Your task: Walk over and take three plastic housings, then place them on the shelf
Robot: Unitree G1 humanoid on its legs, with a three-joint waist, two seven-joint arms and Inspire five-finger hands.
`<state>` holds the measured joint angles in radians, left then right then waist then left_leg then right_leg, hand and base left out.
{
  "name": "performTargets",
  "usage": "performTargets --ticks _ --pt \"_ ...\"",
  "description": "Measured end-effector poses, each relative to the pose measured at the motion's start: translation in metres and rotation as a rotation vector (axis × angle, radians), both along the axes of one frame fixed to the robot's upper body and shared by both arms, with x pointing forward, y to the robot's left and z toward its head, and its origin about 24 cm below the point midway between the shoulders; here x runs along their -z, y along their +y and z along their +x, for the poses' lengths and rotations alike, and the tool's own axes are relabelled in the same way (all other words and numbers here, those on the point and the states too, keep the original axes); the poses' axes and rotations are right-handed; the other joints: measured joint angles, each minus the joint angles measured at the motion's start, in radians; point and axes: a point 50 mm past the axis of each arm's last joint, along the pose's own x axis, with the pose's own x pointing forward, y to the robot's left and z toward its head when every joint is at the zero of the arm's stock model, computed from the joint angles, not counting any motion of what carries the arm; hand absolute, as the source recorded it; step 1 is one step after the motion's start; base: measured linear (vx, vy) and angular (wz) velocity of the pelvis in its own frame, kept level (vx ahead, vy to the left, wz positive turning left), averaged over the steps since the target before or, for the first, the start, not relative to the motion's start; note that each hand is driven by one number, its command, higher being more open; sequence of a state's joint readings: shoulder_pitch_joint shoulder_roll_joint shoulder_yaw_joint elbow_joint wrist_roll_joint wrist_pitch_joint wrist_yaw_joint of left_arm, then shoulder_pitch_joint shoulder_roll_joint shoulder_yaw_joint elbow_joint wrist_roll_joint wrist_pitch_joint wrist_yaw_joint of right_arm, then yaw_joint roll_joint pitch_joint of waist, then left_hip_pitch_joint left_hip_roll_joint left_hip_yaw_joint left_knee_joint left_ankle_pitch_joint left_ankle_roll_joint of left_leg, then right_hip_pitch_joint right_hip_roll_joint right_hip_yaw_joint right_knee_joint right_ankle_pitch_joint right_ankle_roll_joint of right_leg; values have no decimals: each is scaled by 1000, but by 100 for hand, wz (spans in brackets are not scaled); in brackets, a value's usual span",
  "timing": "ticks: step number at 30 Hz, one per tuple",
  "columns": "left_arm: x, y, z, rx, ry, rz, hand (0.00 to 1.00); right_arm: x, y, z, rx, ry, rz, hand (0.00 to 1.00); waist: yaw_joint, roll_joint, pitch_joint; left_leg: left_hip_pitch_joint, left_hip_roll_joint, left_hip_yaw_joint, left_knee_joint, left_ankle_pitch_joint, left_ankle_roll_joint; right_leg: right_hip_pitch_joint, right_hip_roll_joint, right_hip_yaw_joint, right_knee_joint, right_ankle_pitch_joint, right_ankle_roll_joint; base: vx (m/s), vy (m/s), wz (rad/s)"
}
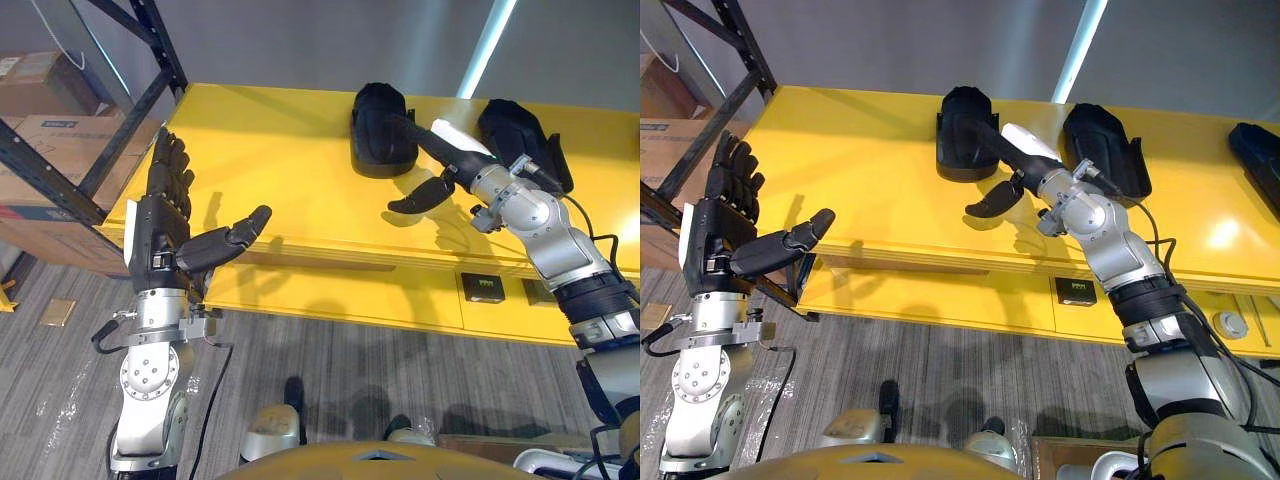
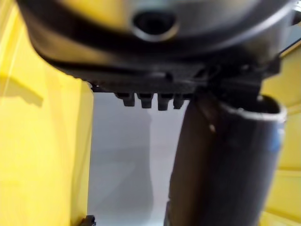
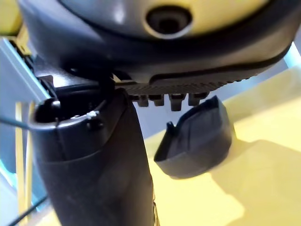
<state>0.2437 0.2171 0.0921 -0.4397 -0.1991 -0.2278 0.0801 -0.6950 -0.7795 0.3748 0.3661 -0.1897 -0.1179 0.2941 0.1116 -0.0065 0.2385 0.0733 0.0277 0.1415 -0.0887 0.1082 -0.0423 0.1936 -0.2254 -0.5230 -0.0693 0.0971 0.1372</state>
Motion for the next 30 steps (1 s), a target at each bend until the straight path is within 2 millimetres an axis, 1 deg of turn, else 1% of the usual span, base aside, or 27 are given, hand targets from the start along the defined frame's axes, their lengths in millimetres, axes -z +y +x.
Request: performTargets --ticks 6,12,16,20,24,30 --pt "-1 0 0 31 -4 26 100 -1 -12 16 52 97 -82 100 24 -11 -6 -11 -1 -10 1 17 8 -2 0 -13 0 3 3 0 23 7" --pt "3 -1 2 43 16 29 100 -4 -12 24 51 161 -142 100 41 -15 -9 -13 -1 -12 3 21 8 -2 0 -19 0 4 3 6 5 2" --pt "7 -3 3 61 32 29 100 2 -12 26 38 241 -187 100 55 -15 -9 -13 -1 -13 3 21 7 -1 0 -21 0 3 3 0 0 0" --pt "8 -3 4 69 37 32 100 2 -9 27 3 309 -221 100 54 -16 -8 -14 -1 -12 1 22 7 -1 0 -21 0 4 3 0 0 0" --pt "8 -4 4 76 37 35 100 -2 -8 28 -17 350 -204 100 54 -18 -8 -13 0 -11 1 22 8 -1 0 -21 0 4 3 0 0 0" --pt "8 -5 4 82 37 33 100 -2 -7 28 -27 398 -197 100 54 -24 -9 -12 0 -9 3 23 8 -1 0 -20 1 4 3 0 0 0"
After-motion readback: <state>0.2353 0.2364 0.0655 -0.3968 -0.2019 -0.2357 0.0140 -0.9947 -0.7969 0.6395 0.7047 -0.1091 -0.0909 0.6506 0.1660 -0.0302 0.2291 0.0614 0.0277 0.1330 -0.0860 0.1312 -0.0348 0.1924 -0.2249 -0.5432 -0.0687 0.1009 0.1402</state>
